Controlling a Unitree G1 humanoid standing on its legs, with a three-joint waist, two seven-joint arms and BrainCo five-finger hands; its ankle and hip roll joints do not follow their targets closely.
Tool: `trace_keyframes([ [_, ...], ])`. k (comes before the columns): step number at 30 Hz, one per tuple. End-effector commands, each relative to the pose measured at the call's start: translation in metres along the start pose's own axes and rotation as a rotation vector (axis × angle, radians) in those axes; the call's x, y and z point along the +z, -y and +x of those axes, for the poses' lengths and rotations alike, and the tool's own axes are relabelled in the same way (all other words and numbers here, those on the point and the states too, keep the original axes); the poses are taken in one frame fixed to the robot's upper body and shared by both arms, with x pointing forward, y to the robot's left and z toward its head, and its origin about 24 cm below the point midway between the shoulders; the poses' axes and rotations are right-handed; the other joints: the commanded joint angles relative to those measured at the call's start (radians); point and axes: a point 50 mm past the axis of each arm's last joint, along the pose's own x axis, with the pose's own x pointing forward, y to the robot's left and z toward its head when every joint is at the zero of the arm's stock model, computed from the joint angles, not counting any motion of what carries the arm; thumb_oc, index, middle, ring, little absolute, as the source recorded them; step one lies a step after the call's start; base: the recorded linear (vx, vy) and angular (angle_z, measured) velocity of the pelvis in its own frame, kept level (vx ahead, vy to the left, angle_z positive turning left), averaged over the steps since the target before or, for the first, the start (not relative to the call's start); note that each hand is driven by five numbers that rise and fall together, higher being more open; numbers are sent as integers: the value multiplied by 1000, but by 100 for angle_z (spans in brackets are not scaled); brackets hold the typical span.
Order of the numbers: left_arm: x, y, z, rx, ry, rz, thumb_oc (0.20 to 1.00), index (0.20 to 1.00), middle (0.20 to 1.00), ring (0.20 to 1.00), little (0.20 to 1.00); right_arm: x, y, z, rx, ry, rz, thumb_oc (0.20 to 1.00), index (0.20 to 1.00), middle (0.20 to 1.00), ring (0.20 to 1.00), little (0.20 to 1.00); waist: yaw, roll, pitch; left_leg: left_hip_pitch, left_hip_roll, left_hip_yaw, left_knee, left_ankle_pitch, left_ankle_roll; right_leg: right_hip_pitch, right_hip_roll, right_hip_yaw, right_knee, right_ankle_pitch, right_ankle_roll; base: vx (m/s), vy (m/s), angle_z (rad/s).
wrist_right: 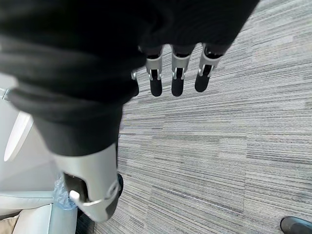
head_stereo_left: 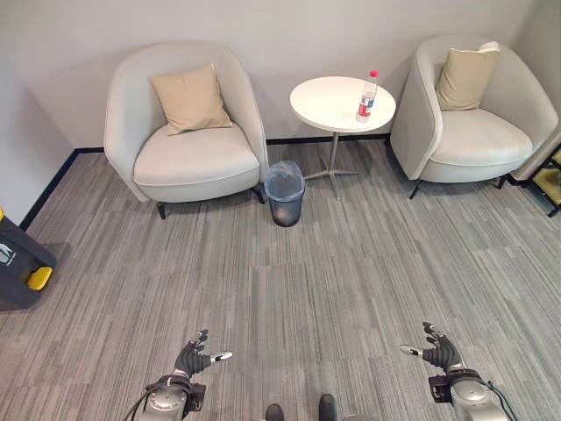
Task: Gather garbage on tea table into small bin, then transfer packed bag to large trash can.
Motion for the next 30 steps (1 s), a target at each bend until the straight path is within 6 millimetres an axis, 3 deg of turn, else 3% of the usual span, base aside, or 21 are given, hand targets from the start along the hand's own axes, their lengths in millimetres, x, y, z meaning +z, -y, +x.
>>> trace_keyframes([
  [1,15,-14,4,63,68,1,1000,1000,1000,1000,1000,12,5,4,-42,55,61,1000,1000,1000,1000,1000,-17,-18,-34,-12,31,-23,16,-101,-74,33,-78,-6,40,-163,101,0,0,0],
  [17,30,-11,8,60,117,-27,1000,1000,1000,1000,1000,13,1,11,-49,8,118,1000,1000,1000,1000,1000,-11,-25,10,-112,7,4,140,-156,-39,-60,-108,44,113,-152,127,-3,47,-11],
  [19,33,-13,8,64,131,-30,1000,1000,1000,1000,1000,16,0,12,-48,17,120,1000,1000,1000,1000,1000,-9,-25,19,-126,0,3,145,-164,-28,-101,-110,51,162,-156,135,20,118,-18],
  [21,38,-17,9,86,145,-37,1000,1000,1000,1000,1000,23,-1,15,-43,31,122,1000,1000,1000,1000,1000,-12,-15,51,-121,-1,11,152,-181,-12,-201,-110,54,322,-152,164,36,126,-29],
  [23,37,-17,9,94,140,-51,1000,1000,1000,1000,1000,26,-3,15,-34,45,121,1000,1000,1000,1000,1000,-13,-13,64,-97,-5,17,149,-197,-9,-237,-116,35,347,-142,162,134,27,-36],
  [30,38,-17,11,103,137,-73,1000,1000,1000,1000,1000,32,-4,17,-15,57,88,1000,1000,1000,1000,1000,-33,-5,97,13,0,20,108,-236,-36,-346,-151,-118,178,-55,158,255,-120,-33],
])
